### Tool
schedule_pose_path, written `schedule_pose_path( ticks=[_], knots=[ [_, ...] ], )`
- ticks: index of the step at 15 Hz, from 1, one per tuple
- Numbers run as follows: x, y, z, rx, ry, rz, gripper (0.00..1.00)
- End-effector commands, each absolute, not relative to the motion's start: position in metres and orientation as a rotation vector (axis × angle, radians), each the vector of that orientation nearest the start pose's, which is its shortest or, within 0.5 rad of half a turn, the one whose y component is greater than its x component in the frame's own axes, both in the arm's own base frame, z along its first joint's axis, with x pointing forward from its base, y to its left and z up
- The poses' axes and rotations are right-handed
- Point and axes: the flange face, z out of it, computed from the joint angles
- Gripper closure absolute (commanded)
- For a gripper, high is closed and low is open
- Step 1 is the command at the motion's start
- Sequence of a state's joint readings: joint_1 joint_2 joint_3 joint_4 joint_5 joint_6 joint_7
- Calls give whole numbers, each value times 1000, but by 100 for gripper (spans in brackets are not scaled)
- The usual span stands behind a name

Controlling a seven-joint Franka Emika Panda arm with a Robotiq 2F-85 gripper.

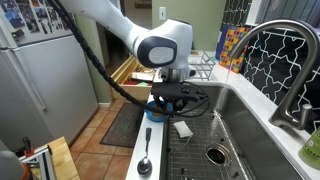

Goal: Pour the content in the orange bowl into the sink and place it next to the blue bowl, remove the spoon on bowl and place it on right side of the blue bowl, pick up the orange bowl and stack it into the blue bowl and move the stacked bowls into the sink

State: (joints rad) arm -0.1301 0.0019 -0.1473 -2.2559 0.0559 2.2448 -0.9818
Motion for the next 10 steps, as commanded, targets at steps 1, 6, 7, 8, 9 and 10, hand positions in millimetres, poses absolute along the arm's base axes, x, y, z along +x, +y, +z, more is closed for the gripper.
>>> schedule_pose_path(
  ticks=[1,6,7,8,9,10],
  knots=[
    [496,-146,355,-2922,-992,-36,98],
    [489,-170,368,-2954,-922,-57,98],
    [486,-179,372,-2970,-897,-64,98],
    [482,-189,376,-2984,-863,-73,98],
    [477,-201,382,-2999,-824,-89,99],
    [472,-213,387,-3006,-779,-109,98]
  ],
)
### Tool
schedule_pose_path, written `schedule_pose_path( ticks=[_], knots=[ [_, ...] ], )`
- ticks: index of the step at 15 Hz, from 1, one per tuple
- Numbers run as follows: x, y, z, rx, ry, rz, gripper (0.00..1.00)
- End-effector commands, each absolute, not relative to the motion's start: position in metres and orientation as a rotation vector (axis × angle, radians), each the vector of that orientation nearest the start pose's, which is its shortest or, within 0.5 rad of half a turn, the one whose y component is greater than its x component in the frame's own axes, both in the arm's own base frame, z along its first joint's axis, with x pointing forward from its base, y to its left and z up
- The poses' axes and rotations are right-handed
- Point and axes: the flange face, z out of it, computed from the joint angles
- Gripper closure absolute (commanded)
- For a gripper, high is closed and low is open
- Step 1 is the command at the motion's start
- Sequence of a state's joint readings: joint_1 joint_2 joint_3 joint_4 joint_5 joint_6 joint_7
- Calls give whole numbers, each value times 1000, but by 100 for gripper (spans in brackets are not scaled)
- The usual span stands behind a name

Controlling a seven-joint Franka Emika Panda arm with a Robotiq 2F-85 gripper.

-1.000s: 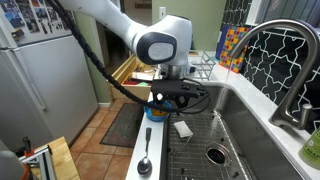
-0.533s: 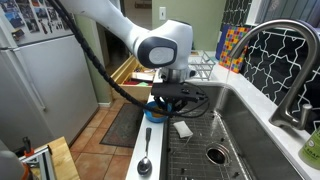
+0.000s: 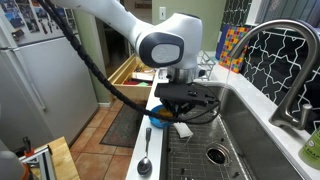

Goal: Pour the content in the orange bowl into the sink and place it next to the blue bowl, remove the spoon on bowl and place it on right side of the blue bowl, pick up the orange bowl and stack it into the blue bowl and move the stacked bowls into the sink

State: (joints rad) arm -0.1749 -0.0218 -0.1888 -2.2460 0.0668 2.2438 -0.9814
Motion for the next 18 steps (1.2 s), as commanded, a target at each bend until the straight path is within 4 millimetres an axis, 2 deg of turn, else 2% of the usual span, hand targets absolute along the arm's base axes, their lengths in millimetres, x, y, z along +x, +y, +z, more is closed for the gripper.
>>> schedule_pose_path(
  ticks=[1,3,5,7,8,16,17,18],
  knots=[
    [467,-226,391,-3016,-732,-129,98],
    [461,-244,395,-3011,-656,-165,98],
    [460,-250,394,-2991,-607,-191,98],
    [461,-250,394,-2969,-570,-208,98],
    [462,-250,394,-3008,-591,-193,93],
    [462,-249,394,-2996,-570,-207,93],
    [467,-251,393,-2991,-539,-197,98],
    [476,-262,387,-3007,-421,-159,98]
  ],
)
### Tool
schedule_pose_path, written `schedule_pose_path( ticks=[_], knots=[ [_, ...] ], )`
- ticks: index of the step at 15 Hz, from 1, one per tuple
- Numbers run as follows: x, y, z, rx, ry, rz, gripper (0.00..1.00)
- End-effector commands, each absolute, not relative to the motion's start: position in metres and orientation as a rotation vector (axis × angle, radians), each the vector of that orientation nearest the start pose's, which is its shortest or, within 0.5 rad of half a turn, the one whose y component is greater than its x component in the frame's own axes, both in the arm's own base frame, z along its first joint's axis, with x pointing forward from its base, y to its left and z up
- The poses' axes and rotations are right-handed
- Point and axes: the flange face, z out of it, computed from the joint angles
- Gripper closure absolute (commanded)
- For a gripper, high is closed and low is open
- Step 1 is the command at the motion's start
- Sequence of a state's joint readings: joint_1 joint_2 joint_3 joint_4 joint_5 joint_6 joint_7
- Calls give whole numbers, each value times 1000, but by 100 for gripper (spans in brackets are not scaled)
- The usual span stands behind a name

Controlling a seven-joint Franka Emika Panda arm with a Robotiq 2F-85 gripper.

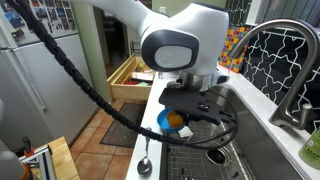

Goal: Pour the content in the orange bowl into the sink and place it next to the blue bowl, remove the spoon on bowl and place it on right side of the blue bowl, pick up the orange bowl and stack it into the blue bowl and move the stacked bowls into the sink

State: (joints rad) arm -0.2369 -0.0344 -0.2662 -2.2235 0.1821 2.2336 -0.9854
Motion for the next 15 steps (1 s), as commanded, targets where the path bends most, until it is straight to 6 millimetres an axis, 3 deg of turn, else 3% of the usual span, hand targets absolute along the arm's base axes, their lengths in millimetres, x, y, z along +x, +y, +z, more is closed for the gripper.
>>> schedule_pose_path(
  ticks=[1,4,9,13,15],
  knots=[
    [483,-271,383,-3003,-340,-163,98],
    [497,-311,365,-3037,-96,-121,98],
    [512,-369,295,-3050,259,47,98],
    [527,-387,237,-2991,417,127,98],
    [537,-388,217,-2951,517,160,98]
  ],
)
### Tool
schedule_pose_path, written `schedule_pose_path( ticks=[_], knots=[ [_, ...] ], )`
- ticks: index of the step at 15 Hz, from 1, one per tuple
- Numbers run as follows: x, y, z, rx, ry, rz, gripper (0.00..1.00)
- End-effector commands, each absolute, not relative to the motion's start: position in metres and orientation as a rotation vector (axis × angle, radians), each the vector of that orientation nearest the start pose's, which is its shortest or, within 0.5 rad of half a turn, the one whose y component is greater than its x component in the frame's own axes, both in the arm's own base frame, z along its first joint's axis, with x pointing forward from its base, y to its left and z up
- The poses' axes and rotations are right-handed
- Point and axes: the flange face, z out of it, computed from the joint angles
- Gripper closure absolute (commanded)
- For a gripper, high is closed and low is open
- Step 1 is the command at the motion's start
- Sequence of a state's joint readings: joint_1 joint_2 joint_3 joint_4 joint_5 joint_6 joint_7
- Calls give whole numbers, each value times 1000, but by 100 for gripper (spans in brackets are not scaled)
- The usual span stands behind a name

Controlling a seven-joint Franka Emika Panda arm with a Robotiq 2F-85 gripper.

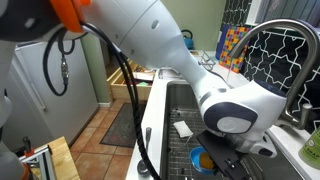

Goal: Pour the content in the orange bowl into the sink and place it next to the blue bowl, remove the spoon on bowl and place it on right side of the blue bowl, pick up the orange bowl and stack it into the blue bowl and move the stacked bowls into the sink

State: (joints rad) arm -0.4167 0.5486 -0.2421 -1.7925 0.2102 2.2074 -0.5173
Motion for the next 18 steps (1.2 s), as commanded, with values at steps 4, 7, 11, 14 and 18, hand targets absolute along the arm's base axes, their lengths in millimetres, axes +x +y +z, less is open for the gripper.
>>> schedule_pose_path(
  ticks=[4,7,11,14,18],
  knots=[
    [555,-386,192,-2905,654,196,98],
    [564,-384,176,-2890,675,213,98],
    [571,-386,157,-2889,690,215,98],
    [573,-389,148,-2890,708,220,98],
    [576,-390,145,-2895,719,220,68]
  ],
)
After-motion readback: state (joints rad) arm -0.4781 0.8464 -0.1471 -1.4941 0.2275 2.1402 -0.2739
